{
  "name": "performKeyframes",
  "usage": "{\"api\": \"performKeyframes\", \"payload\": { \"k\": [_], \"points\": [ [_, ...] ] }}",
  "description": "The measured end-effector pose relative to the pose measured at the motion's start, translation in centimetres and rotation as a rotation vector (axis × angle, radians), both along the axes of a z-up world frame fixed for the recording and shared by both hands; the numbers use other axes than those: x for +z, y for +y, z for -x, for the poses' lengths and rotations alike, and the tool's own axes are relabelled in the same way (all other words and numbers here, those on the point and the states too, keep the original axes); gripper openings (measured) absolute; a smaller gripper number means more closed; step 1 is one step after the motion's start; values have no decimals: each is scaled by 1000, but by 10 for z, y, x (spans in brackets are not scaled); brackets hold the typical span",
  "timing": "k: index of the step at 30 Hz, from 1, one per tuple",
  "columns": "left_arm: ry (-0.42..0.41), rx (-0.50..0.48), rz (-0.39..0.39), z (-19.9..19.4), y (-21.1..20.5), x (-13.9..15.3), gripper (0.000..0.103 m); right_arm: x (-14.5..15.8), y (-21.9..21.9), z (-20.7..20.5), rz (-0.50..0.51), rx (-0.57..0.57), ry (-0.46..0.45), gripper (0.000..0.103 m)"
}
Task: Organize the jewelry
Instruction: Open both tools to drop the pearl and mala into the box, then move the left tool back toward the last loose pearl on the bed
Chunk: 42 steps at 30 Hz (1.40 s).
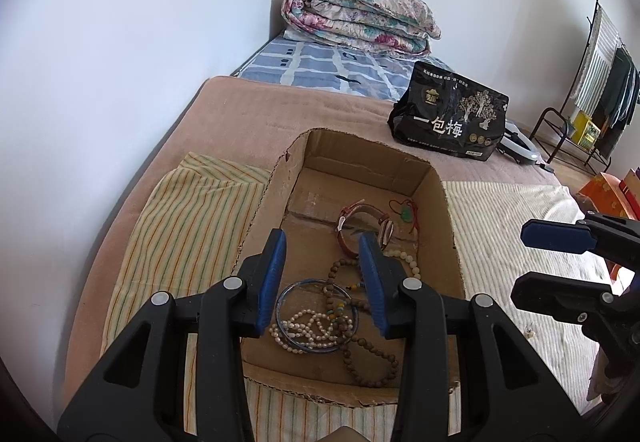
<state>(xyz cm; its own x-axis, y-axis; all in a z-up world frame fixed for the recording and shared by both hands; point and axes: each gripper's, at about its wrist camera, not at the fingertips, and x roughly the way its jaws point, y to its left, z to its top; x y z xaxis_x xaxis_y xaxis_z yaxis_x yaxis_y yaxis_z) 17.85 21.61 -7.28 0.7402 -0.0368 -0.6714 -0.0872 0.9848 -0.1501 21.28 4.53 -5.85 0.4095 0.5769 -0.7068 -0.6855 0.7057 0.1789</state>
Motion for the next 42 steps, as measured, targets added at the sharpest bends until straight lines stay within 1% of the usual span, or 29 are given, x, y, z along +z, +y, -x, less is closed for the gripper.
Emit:
{"api": "performKeyframes", "payload": {
  "k": [7,15,19,20,21,23,25,26,32,38,42],
  "points": [
    [-25,-1,-13,9,-9,14,38,9,-11,8,5,-11,-40,69],
    [-53,-6,-43,20,-23,31,38,21,-29,16,19,-38,-101,89],
    [-65,-11,-57,26,-30,37,38,27,-37,19,24,-57,-125,91],
    [-68,-14,-62,27,-32,39,38,27,-39,19,26,-61,-127,94],
    [-71,-17,-66,28,-34,40,38,28,-42,19,31,-68,-128,103],
    [-78,-22,-80,31,-39,43,38,30,-50,20,27,-84,-144,103],
    [-82,-30,-91,34,-44,45,42,32,-58,21,23,-90,-148,103],
    [-88,-34,-95,36,-47,46,46,32,-62,21,20,-96,-149,103],
    [-99,-59,-99,43,-63,50,47,35,-91,20,18,-145,-145,103],
    [-99,-92,-103,47,-81,51,47,31,-126,19,37,-204,-147,103],
    [-96,-106,-89,50,-89,50,47,27,-150,20,56,-231,-144,103]
  ]
}}
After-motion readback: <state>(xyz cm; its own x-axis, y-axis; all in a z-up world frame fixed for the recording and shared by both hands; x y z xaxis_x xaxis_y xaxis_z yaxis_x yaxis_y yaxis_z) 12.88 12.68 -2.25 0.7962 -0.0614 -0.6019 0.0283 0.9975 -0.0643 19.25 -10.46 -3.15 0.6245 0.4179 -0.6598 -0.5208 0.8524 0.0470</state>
